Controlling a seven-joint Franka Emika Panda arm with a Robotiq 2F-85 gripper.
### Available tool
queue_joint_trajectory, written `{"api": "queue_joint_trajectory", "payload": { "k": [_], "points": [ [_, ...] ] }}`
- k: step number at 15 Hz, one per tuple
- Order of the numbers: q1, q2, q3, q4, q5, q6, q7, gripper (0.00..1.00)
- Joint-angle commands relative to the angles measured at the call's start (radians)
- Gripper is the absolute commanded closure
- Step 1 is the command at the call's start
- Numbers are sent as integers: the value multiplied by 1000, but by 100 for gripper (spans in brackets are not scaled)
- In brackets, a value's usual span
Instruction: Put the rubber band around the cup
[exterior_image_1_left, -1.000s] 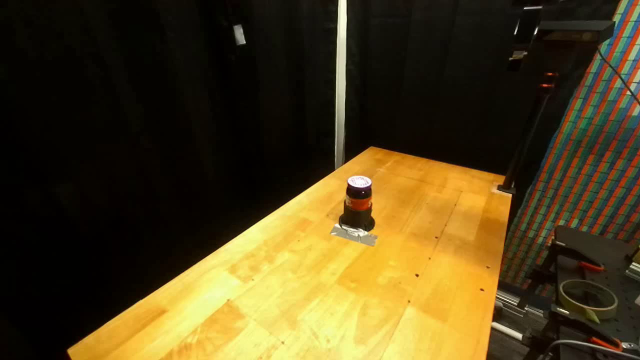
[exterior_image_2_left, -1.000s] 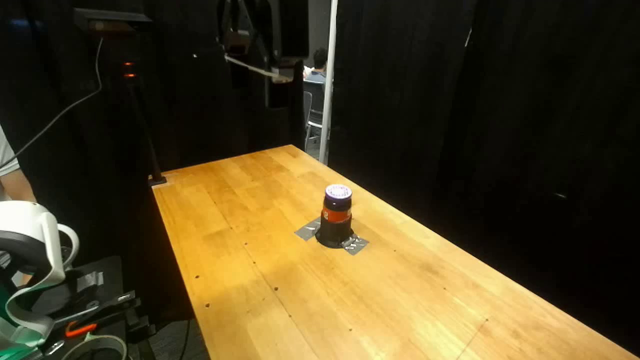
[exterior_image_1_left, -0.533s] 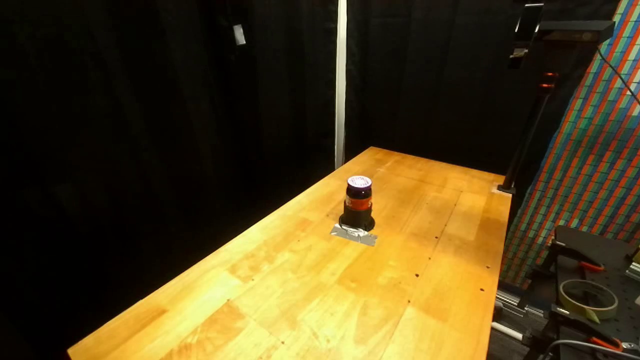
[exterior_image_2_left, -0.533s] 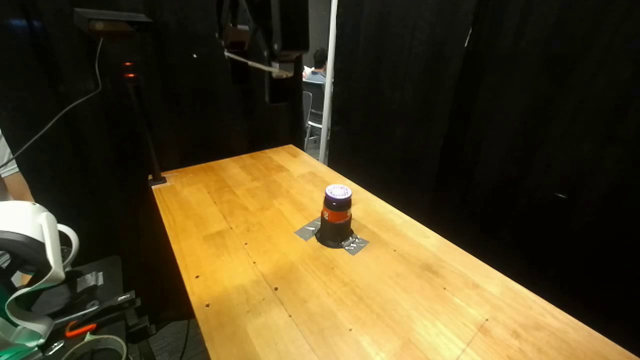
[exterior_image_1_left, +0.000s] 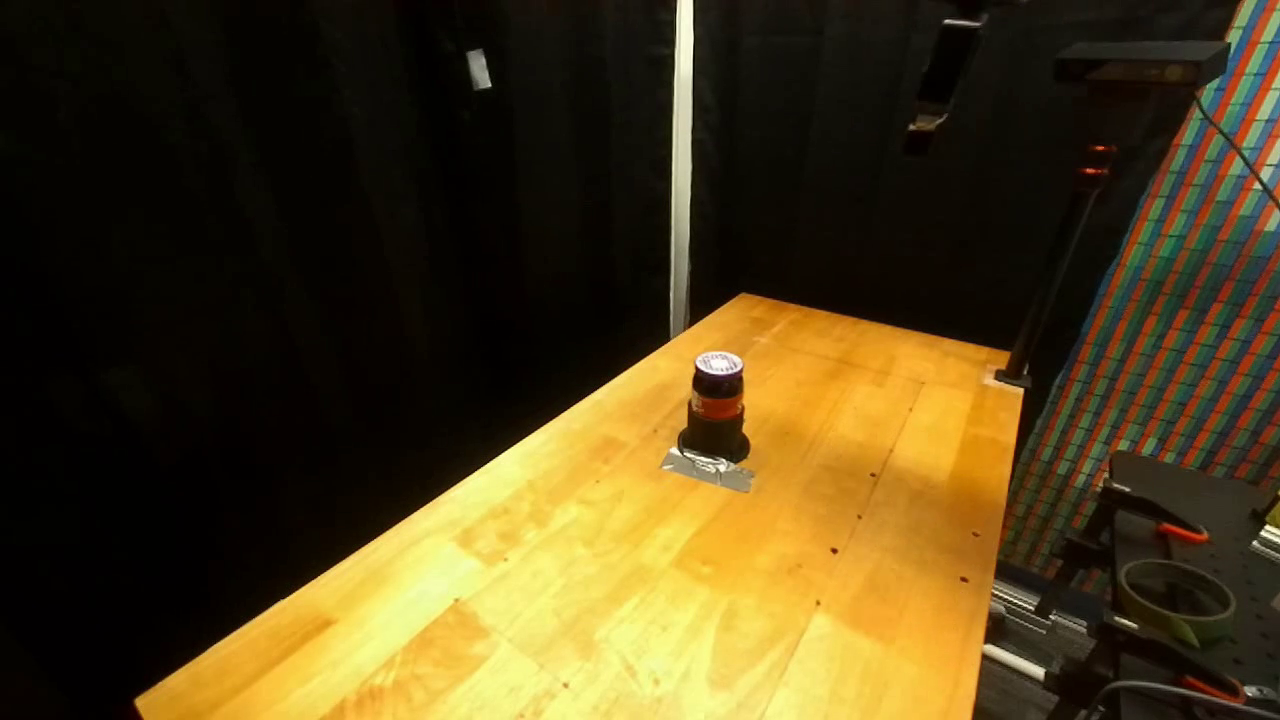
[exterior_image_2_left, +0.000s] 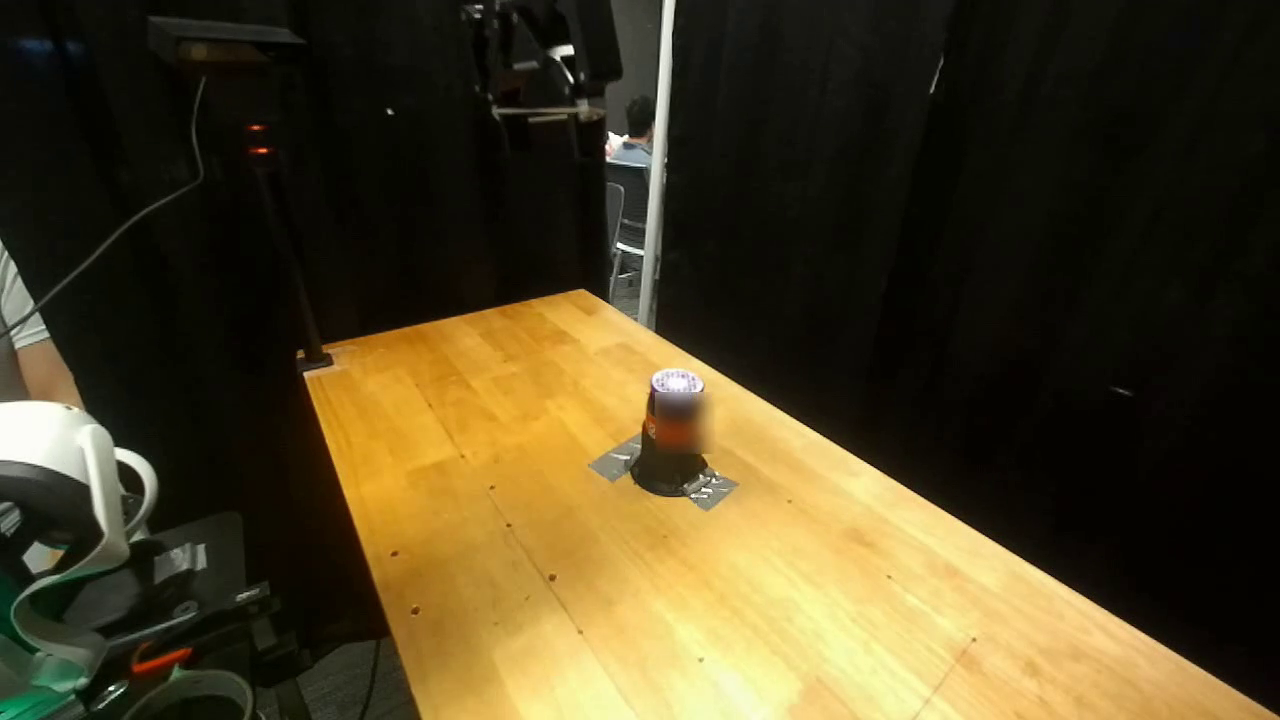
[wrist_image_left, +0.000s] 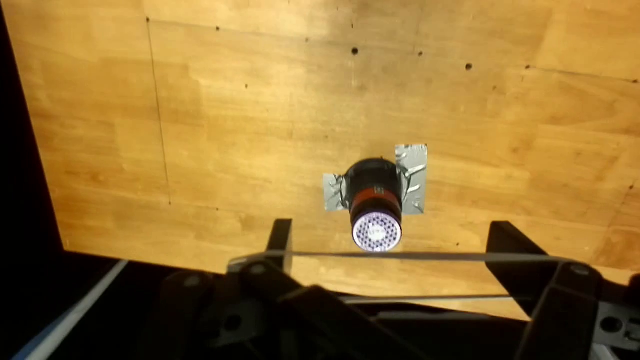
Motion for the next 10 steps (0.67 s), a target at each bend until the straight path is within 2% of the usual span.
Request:
{"api": "queue_joint_trajectory", "payload": {
  "k": [1,3,6,10],
  "points": [
    [8,216,78,135,-128,164,185,0],
    [7,331,93,180,-245,281,309,0],
    [35,498,51,267,-380,370,444,0],
    [87,664,-37,358,-381,439,498,0]
  ]
}}
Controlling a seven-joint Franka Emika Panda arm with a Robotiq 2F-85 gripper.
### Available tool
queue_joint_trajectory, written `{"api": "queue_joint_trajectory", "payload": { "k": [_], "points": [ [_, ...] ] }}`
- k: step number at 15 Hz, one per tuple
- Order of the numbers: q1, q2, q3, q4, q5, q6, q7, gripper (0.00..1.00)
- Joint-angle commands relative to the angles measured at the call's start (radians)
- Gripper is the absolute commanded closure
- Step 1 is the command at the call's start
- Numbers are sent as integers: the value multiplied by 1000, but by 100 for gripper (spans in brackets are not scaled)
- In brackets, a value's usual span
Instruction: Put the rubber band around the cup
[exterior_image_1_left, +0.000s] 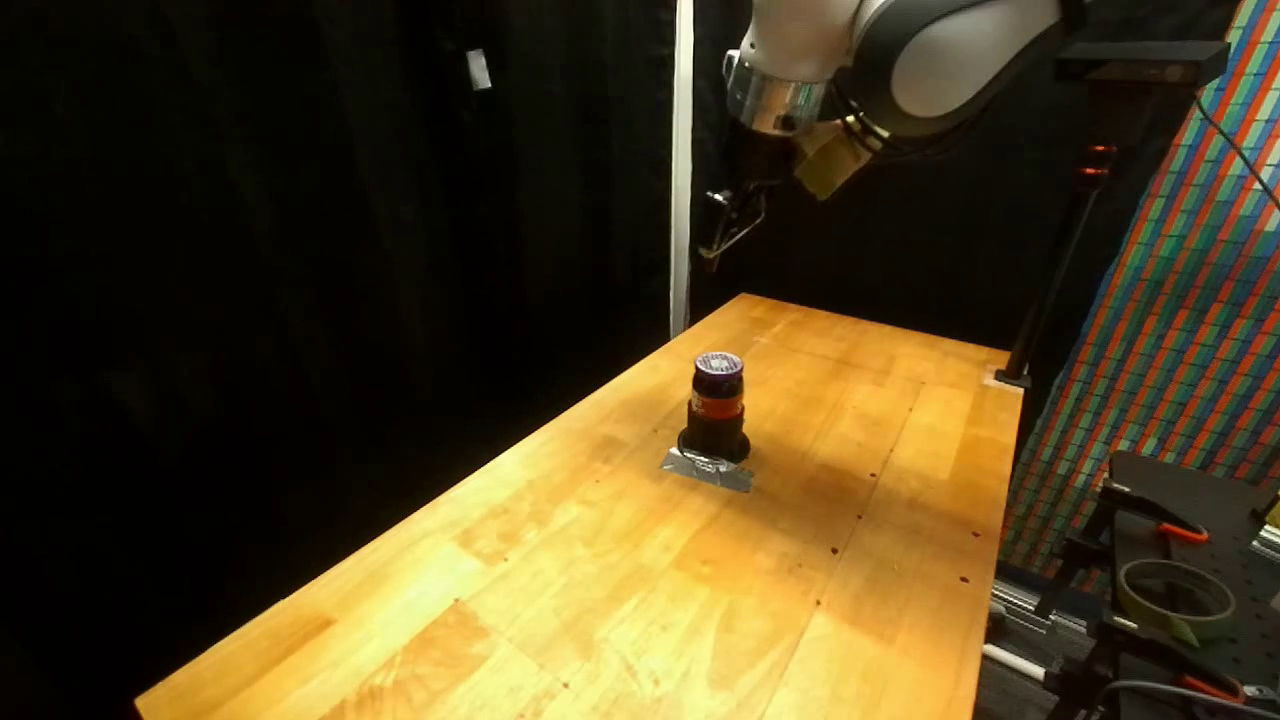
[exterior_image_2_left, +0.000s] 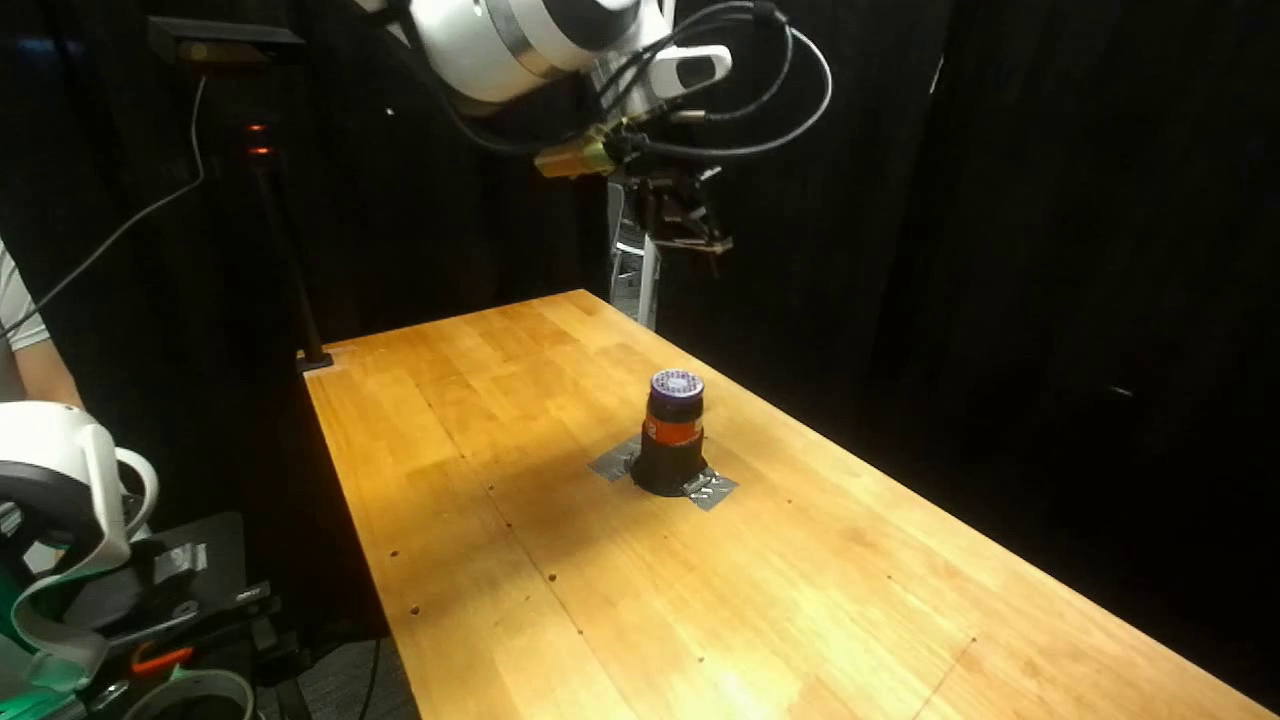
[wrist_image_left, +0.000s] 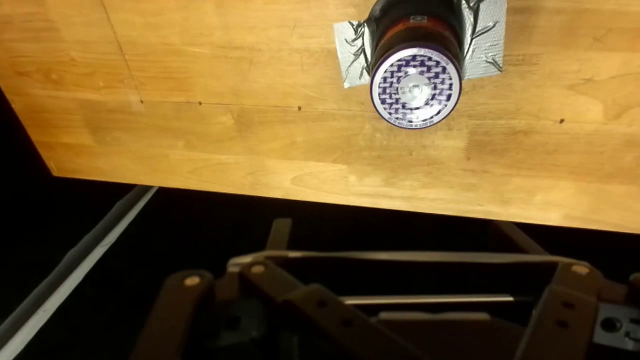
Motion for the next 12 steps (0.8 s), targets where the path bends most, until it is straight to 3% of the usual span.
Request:
{"api": "queue_joint_trajectory", "payload": {
  "k": [1,12],
  "points": [
    [61,143,-83,116,-1,48,51,0],
    [125,324,-211,140,132,198,89,0]
  ]
}}
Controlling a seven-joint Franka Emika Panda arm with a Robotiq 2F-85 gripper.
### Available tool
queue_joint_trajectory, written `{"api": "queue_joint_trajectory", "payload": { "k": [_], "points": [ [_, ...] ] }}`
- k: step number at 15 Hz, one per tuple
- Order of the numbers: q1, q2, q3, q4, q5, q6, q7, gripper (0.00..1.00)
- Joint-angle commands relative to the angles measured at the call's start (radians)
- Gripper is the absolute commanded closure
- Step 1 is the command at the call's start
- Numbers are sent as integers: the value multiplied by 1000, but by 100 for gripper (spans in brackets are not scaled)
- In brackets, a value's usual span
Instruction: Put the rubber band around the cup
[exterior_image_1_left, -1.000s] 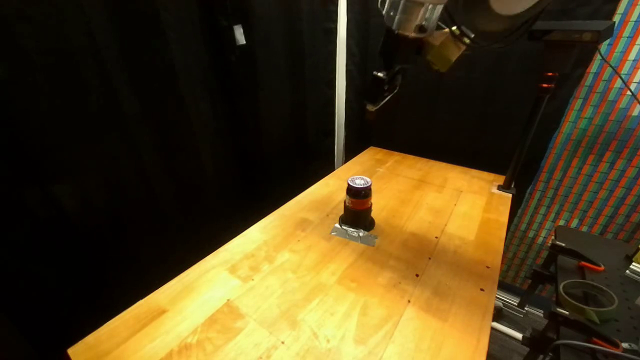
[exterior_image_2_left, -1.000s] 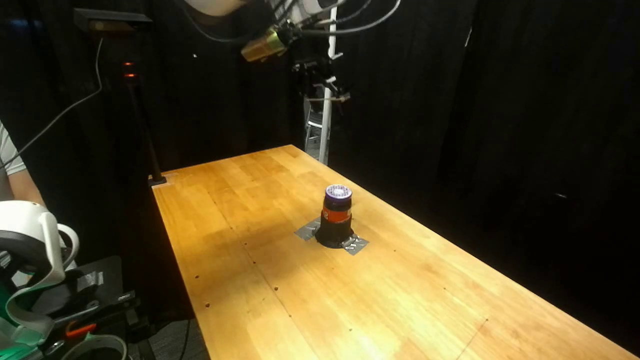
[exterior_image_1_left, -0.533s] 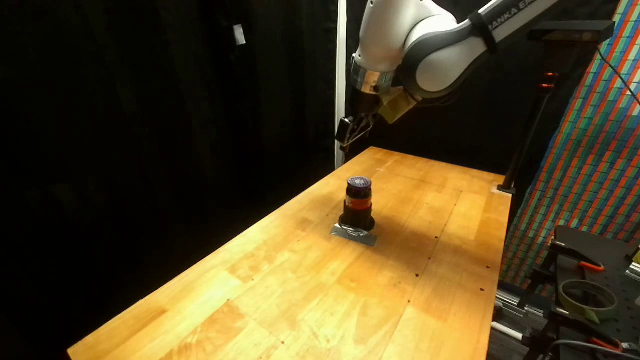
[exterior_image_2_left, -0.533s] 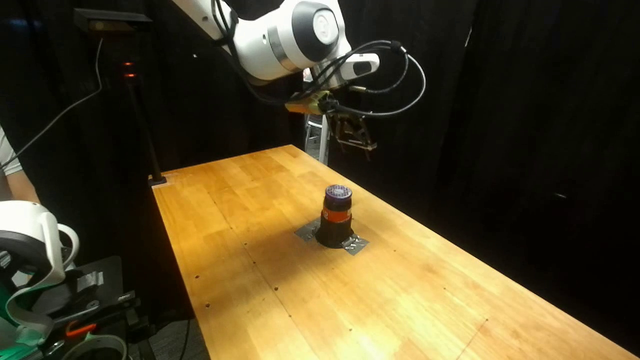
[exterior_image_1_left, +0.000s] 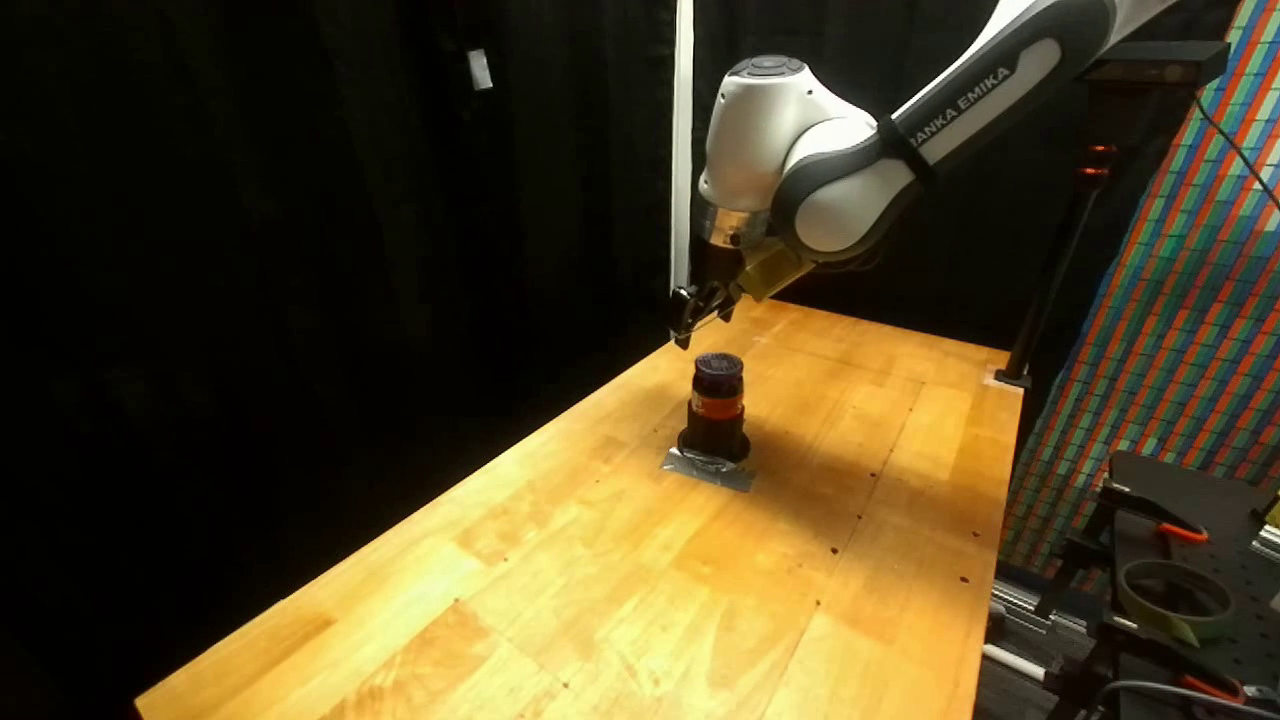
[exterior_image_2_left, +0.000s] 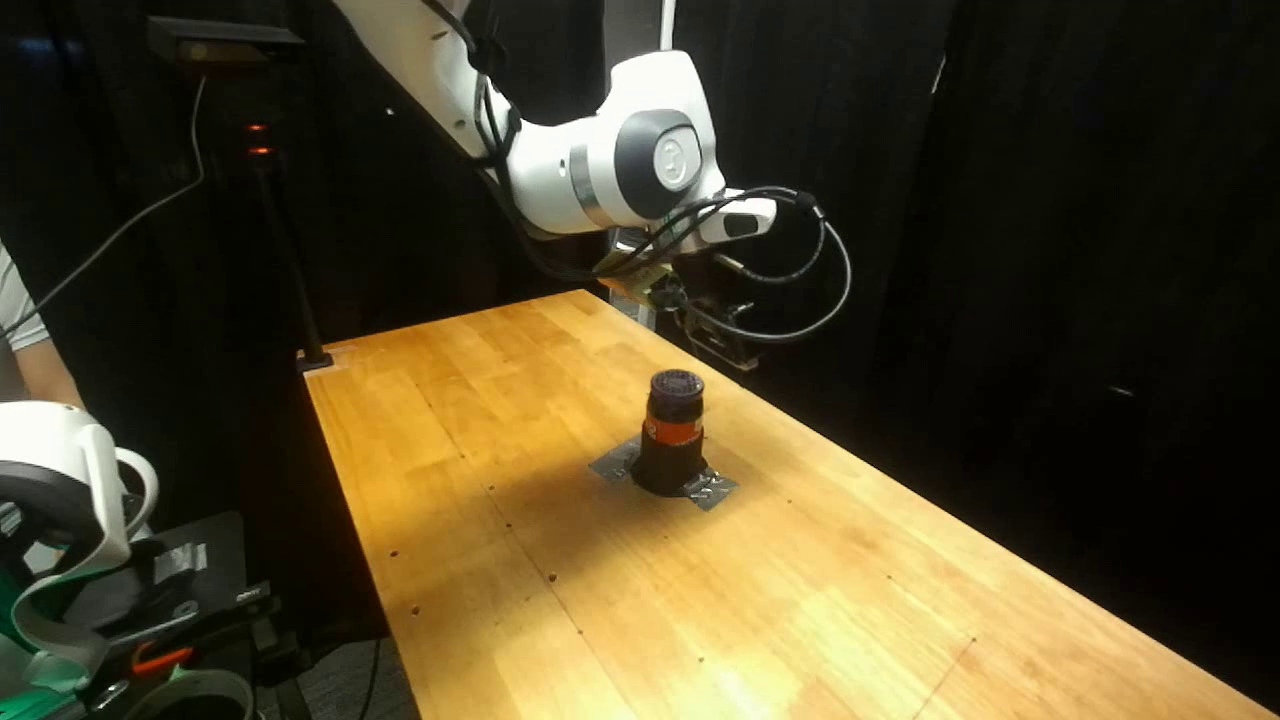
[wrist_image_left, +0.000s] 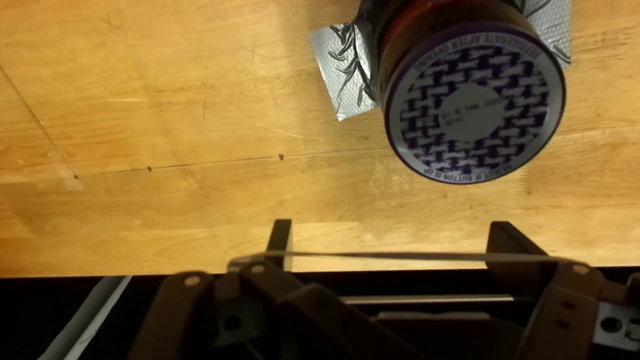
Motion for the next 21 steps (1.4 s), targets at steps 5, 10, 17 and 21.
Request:
{"api": "queue_joint_trajectory", "payload": {
  "k": [5,10,17,21],
  "points": [
    [41,66,-46,6,116,97,21,0],
    [44,81,-43,-2,177,96,9,0],
    [40,81,-38,-21,224,89,-1,0],
    [36,36,-24,-53,254,20,-30,0]
  ]
}}
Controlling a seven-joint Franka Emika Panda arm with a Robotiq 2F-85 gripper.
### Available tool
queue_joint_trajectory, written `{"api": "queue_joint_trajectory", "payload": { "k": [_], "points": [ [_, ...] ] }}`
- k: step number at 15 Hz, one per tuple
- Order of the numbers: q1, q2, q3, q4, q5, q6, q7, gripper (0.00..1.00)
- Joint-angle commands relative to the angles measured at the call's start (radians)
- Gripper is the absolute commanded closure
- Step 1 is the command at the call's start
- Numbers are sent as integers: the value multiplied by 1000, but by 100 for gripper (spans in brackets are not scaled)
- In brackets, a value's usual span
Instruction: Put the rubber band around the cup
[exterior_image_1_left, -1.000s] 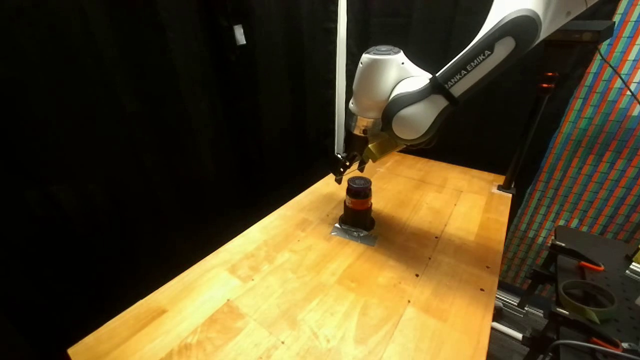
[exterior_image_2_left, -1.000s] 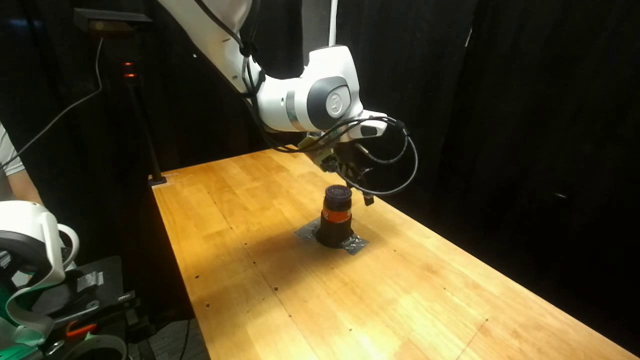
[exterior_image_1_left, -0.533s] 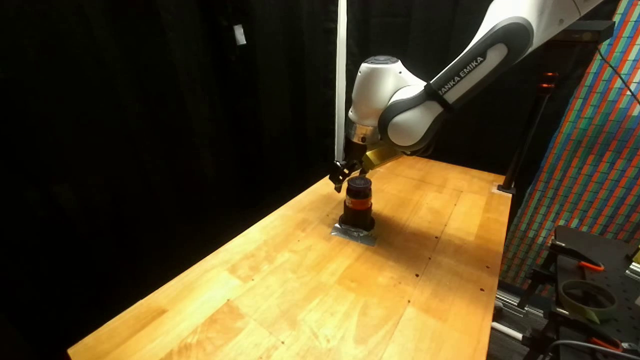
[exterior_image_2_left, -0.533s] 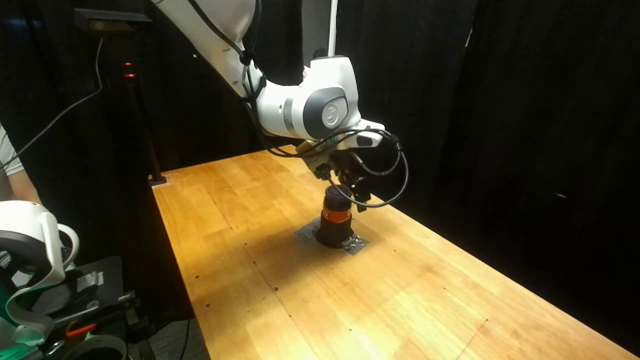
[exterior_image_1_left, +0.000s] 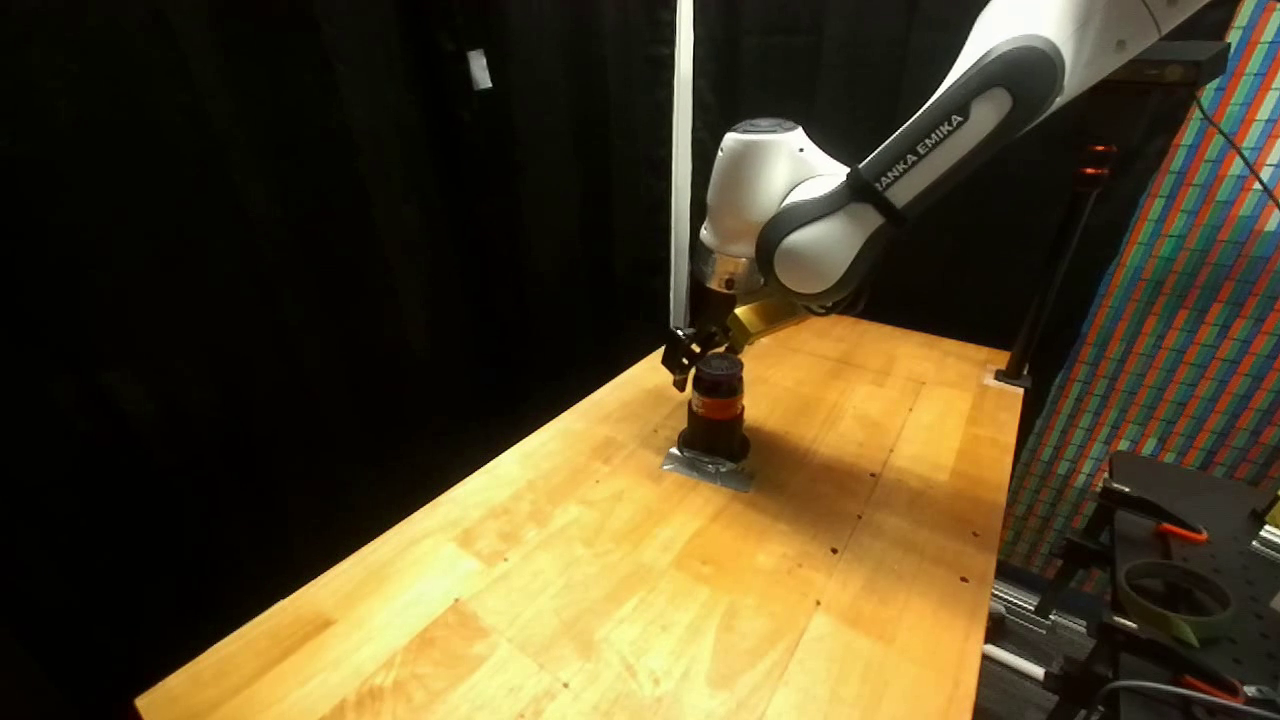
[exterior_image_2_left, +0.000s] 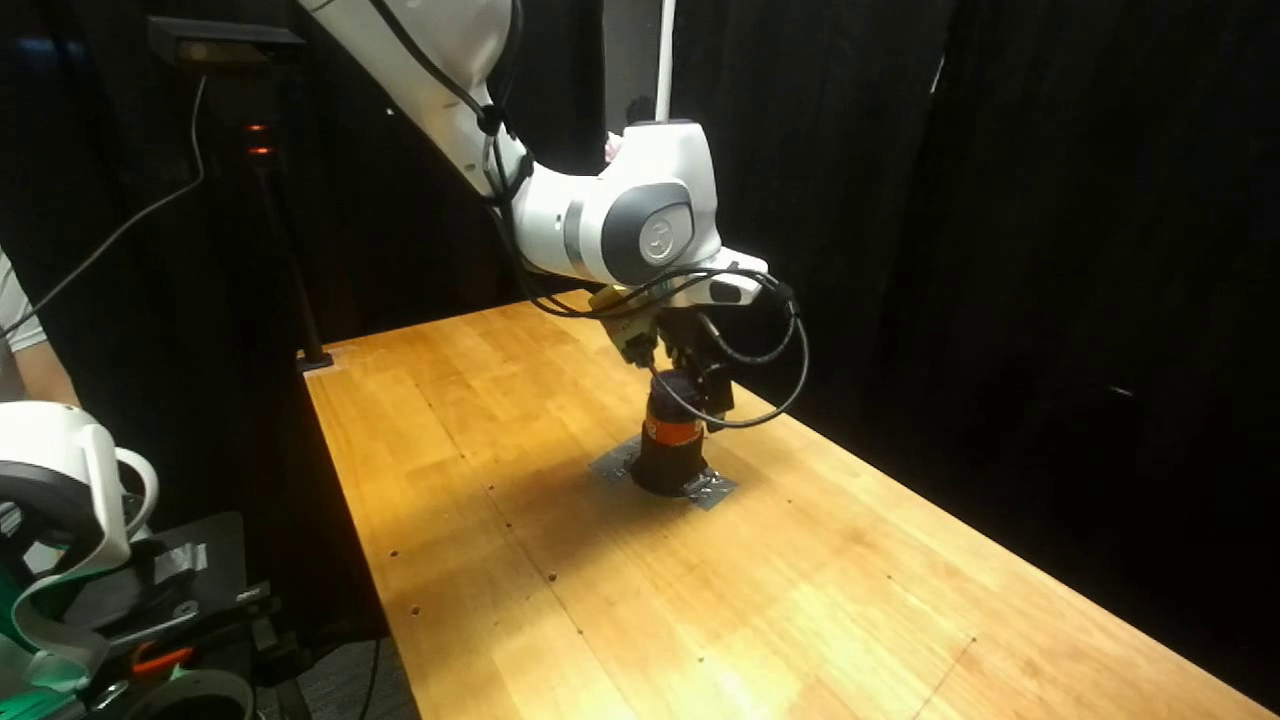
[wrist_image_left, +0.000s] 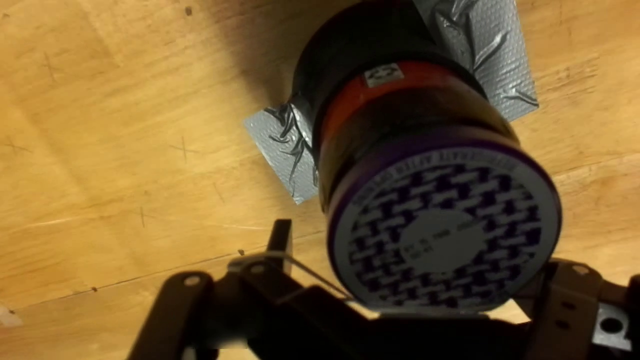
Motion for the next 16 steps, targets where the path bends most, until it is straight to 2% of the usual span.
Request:
{"api": "queue_joint_trajectory", "payload": {
  "k": [1,11,16],
  "points": [
    [3,-61,9,-46,54,-63,-47,0],
    [-9,-127,35,-126,106,-150,-80,0],
    [15,-126,28,-208,79,-107,-61,0]
  ]
}}
